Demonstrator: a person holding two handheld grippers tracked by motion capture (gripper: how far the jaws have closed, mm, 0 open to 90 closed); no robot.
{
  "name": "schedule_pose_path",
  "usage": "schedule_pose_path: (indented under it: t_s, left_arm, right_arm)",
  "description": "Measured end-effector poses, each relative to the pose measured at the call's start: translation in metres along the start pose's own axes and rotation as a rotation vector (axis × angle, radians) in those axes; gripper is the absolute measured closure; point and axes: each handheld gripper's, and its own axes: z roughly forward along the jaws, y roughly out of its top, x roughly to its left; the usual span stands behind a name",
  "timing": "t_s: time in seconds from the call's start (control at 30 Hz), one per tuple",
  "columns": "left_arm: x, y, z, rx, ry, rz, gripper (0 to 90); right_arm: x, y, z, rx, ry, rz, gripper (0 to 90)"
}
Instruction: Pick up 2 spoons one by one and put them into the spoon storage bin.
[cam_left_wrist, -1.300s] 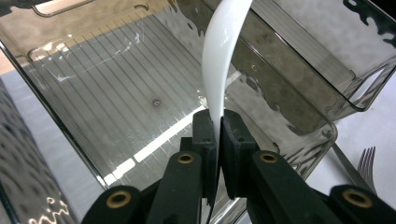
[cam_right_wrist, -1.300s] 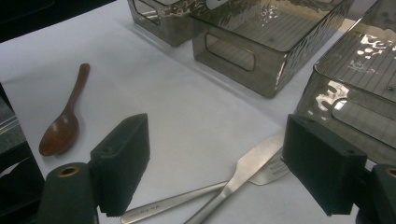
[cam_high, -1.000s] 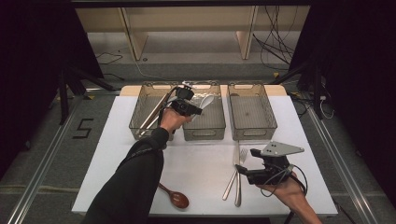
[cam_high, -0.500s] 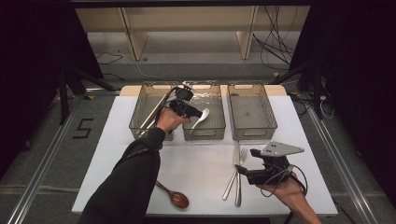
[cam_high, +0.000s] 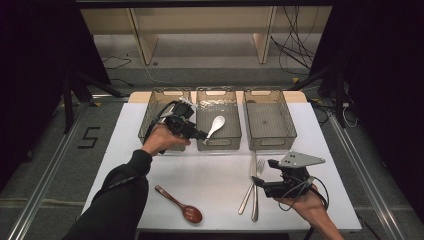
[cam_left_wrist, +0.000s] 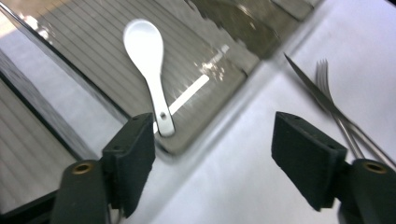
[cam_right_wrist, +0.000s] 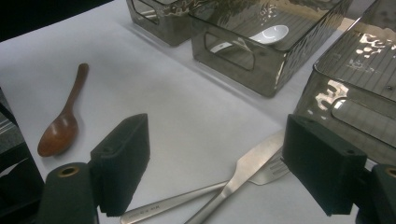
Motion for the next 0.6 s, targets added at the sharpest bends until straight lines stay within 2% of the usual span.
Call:
schedule_pose_path:
  t_s: [0.23,0.37,0.4,0.5,0.6]
  left_arm:
    - [-0.011,-0.024,-0.014,-0.016,-0.030,0.040,24.8]
    - [-0.016,-0.031,-0.020,-0.005,-0.012,0.075,23.9]
    - [-0.018,-0.033,-0.021,-0.007,-0.023,0.073,23.8]
    - [-0.023,-0.040,-0.024,0.013,-0.022,0.105,22.9]
    - [-0.027,-0.050,-0.021,0.050,-0.021,0.120,22.7]
  right_arm:
    - [0.000,0.000,0.001,-0.002,-0.004,0.002,24.1]
    - [0.000,0.000,0.001,0.001,-0.005,0.003,24.1]
    - [0.001,0.000,0.000,0.000,-0.005,-0.002,24.1]
    - [0.001,0.000,-0.001,-0.006,-0.005,-0.001,24.1]
    - [0.000,0.000,0.000,-0.002,-0.004,-0.004,24.1]
